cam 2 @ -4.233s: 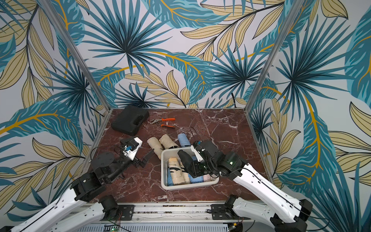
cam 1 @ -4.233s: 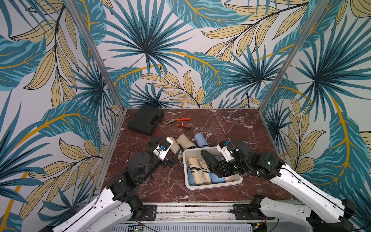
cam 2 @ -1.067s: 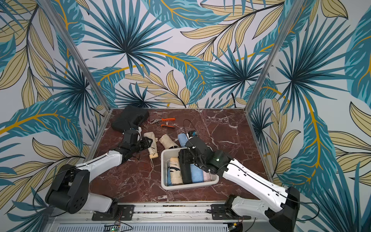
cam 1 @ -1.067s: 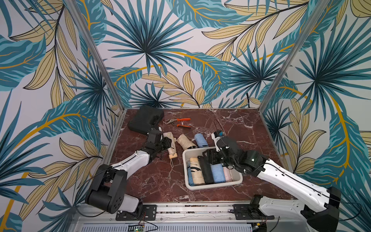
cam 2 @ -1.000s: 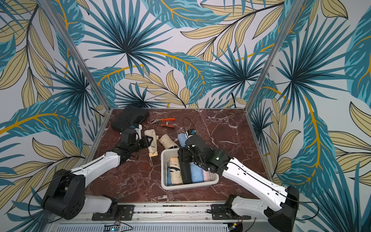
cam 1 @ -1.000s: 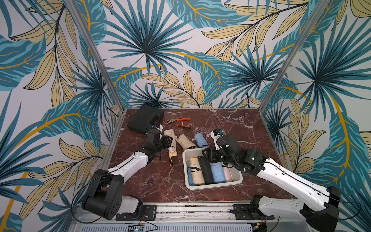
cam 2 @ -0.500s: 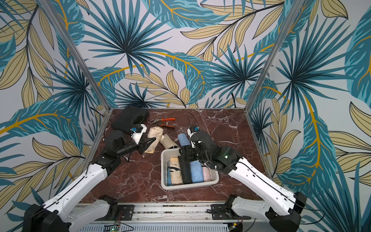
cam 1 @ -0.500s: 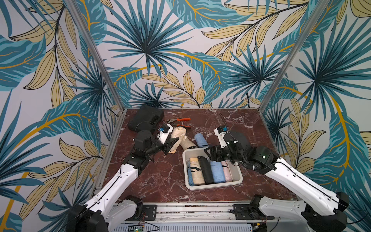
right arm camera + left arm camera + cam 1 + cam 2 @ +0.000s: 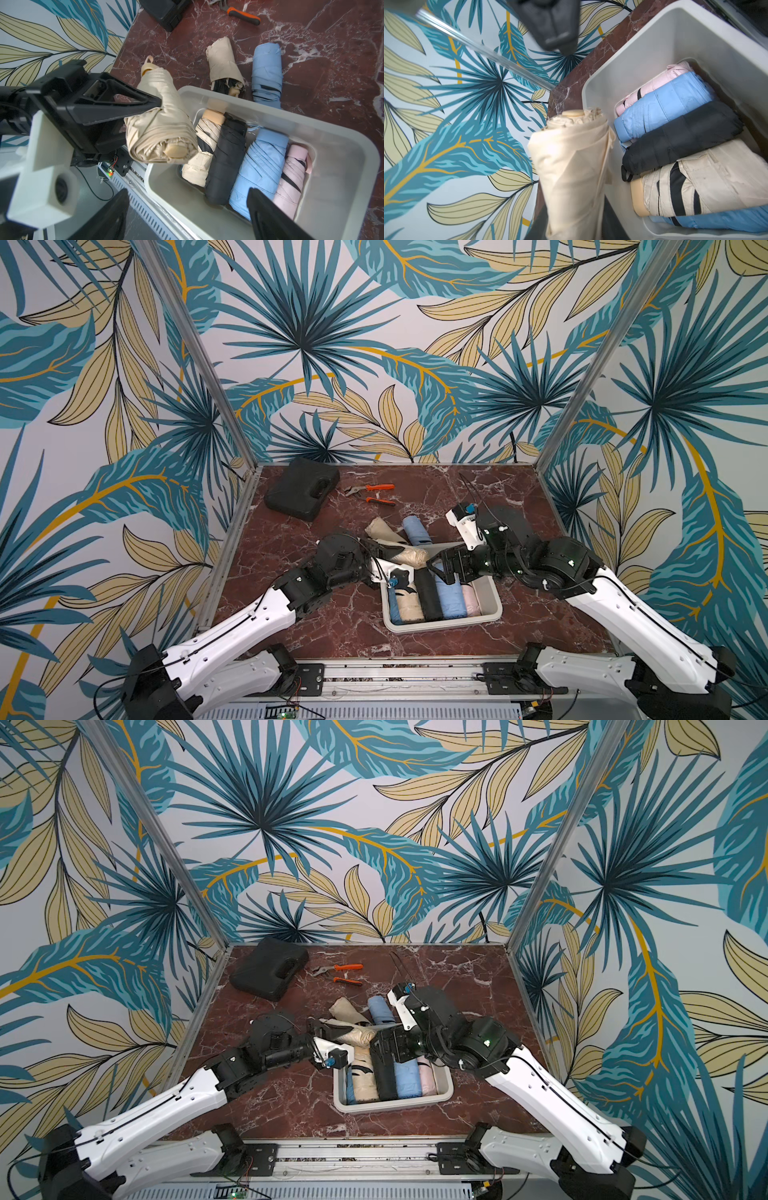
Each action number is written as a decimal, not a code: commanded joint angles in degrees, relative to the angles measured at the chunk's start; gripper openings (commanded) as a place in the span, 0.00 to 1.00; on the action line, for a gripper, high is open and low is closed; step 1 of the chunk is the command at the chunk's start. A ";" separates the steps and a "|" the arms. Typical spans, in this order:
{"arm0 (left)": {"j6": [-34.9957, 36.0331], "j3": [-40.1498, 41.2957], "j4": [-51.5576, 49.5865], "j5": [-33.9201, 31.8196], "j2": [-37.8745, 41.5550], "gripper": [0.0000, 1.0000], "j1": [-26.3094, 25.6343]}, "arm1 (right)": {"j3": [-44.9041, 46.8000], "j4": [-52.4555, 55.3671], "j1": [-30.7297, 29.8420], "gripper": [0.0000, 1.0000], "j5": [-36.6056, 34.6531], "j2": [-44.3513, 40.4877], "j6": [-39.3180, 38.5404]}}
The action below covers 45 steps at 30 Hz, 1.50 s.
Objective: Put the umbrella into the storage box
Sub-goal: Pick up the umbrella from the center of the board.
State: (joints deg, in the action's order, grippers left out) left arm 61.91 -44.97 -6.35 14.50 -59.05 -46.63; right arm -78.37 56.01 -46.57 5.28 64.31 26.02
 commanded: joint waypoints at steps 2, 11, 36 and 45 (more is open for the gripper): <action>11.49 -1.57 7.81 -3.60 -0.85 0.00 -2.63 | -2.14 1.40 0.08 0.92 6.74 3.16 -1.36; 19.47 0.26 13.48 -5.49 -1.85 0.00 -5.39 | -1.79 1.04 0.16 0.90 11.41 7.82 -2.99; 27.25 -0.11 8.98 -1.67 -2.21 0.00 -7.35 | -2.05 8.35 2.62 0.91 16.17 11.32 -11.66; 28.89 0.06 6.71 -1.27 -2.26 0.00 -7.51 | -2.28 5.73 2.62 0.70 17.57 14.05 -11.30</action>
State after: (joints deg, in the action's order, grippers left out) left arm 88.31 -43.99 -1.26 12.34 -61.52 -53.87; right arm -80.47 63.09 -43.97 21.12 78.63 14.83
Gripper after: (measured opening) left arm 0.293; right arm 0.714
